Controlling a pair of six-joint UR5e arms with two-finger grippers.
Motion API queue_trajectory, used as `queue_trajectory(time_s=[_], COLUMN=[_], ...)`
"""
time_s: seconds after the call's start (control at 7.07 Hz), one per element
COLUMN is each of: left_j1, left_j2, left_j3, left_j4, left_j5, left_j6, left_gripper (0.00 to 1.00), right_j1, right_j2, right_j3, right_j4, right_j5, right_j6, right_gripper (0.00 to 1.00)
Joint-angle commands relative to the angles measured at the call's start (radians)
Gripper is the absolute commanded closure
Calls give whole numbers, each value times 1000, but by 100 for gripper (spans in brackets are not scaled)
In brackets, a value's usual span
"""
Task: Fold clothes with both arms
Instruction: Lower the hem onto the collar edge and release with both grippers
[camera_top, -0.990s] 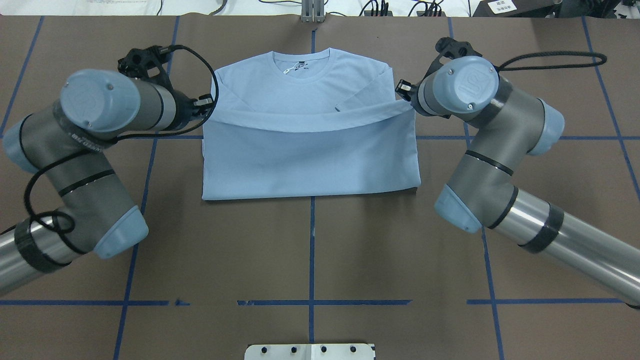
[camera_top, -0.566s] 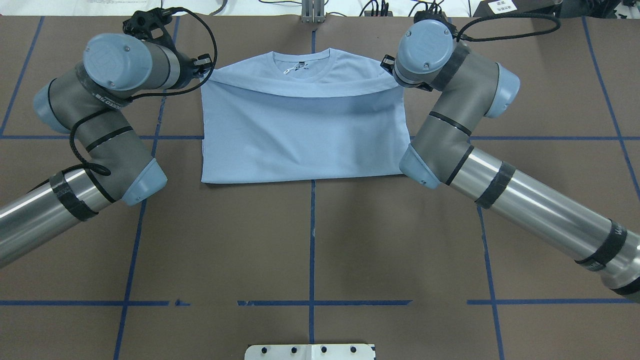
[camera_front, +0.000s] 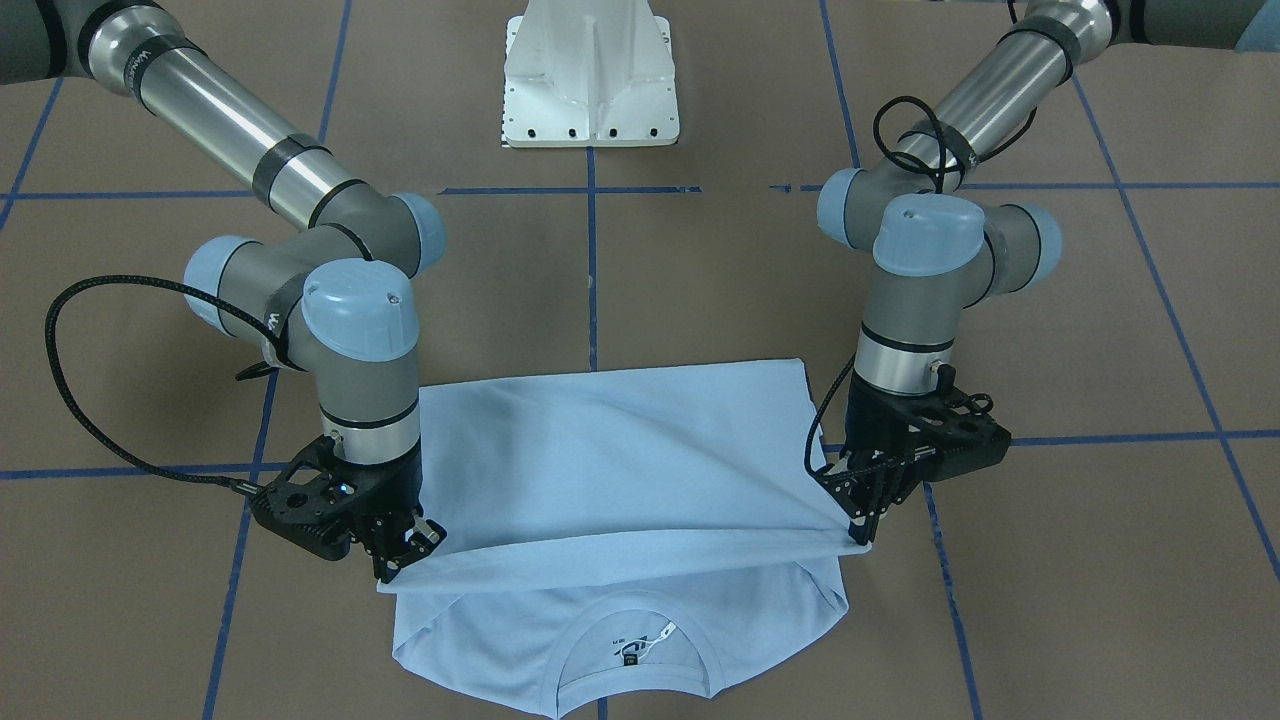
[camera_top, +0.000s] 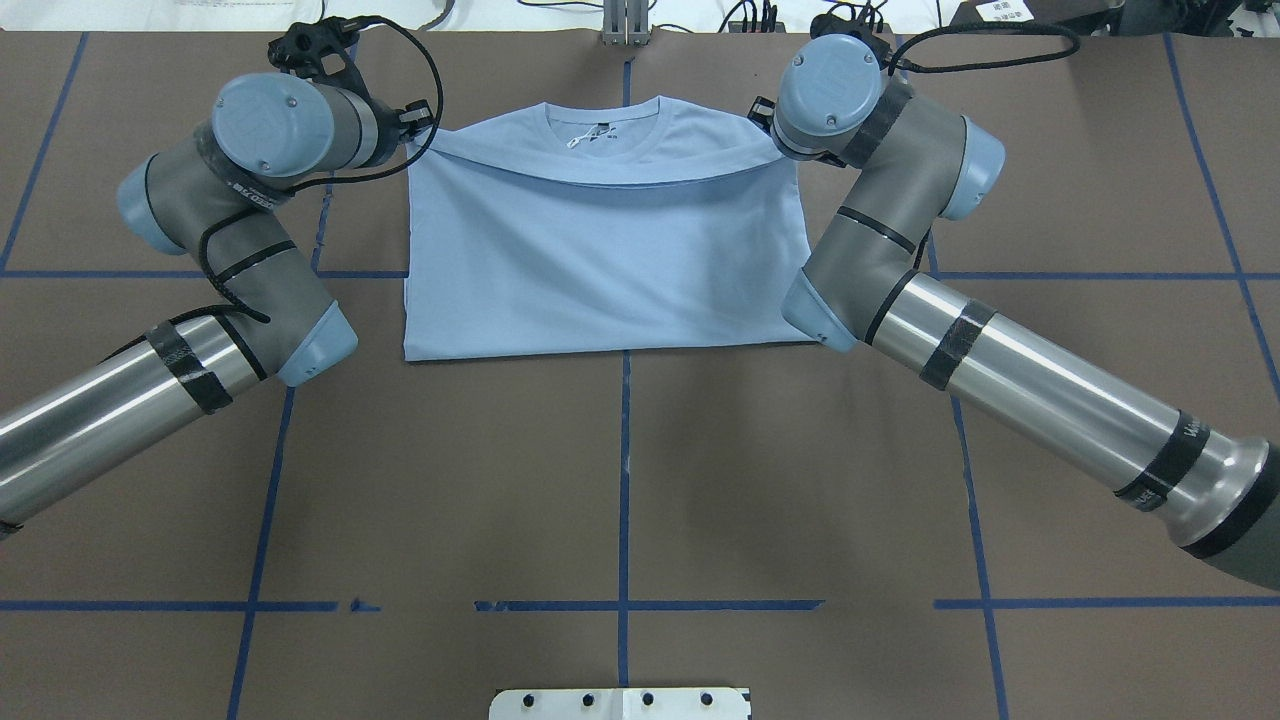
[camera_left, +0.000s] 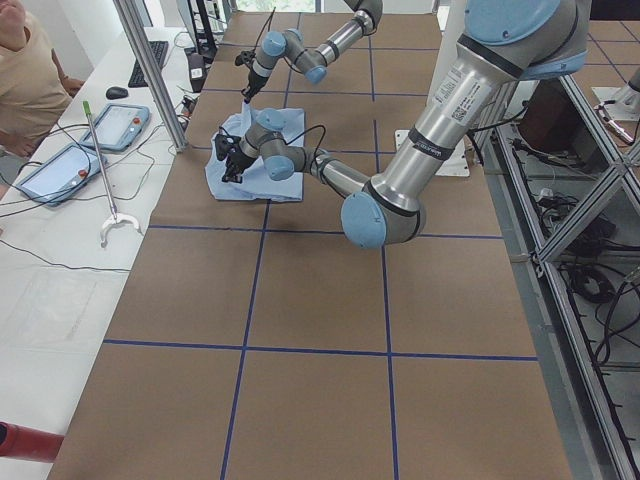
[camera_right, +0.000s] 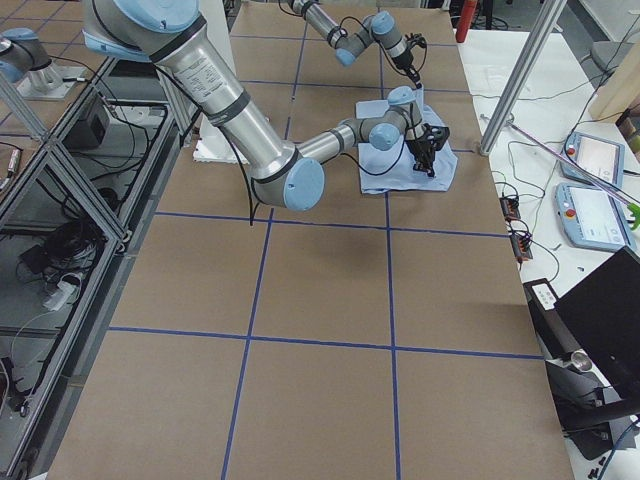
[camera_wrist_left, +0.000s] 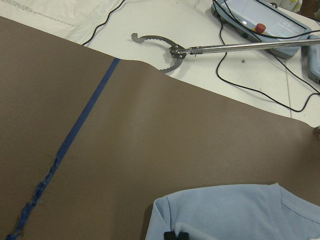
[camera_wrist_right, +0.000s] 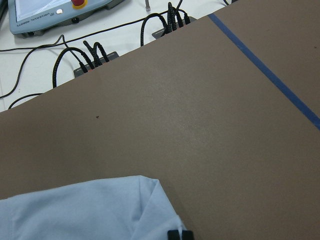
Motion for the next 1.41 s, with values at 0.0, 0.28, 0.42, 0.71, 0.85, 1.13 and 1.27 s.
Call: queue_trajectory(time_s=[0.0,0.28,0.42,0.71,0.85,1.13,1.27], left_j1=[0,0,0,0,0,-1,-3], left_j2=[-8,-11,-11,-14,-15,-12,-12], left_j3=[50,58,58,59,59,64,62], left_j4=[-43,-43,-43,-43,-43,-75,-99], left_j5=[2,3,2,2,2,0,-5], left_j6=[0,0,0,0,0,-2,-3], left_gripper=[97,88,83,76,75,71,67], right_j1=[6,15,17,20,18,18,21], right_j2=[15,43,46,61,86,89,92], right_j3=[-35,-75,-83,-117,-153,-154,-140], right_j4=[7,8,8,26,42,42,42], right_j5=[0,0,0,-32,-32,-31,-17], right_j6=[-2,-2,-3,-5,-5,-32,-34], right_gripper=[100,100,100,100,100,32,26])
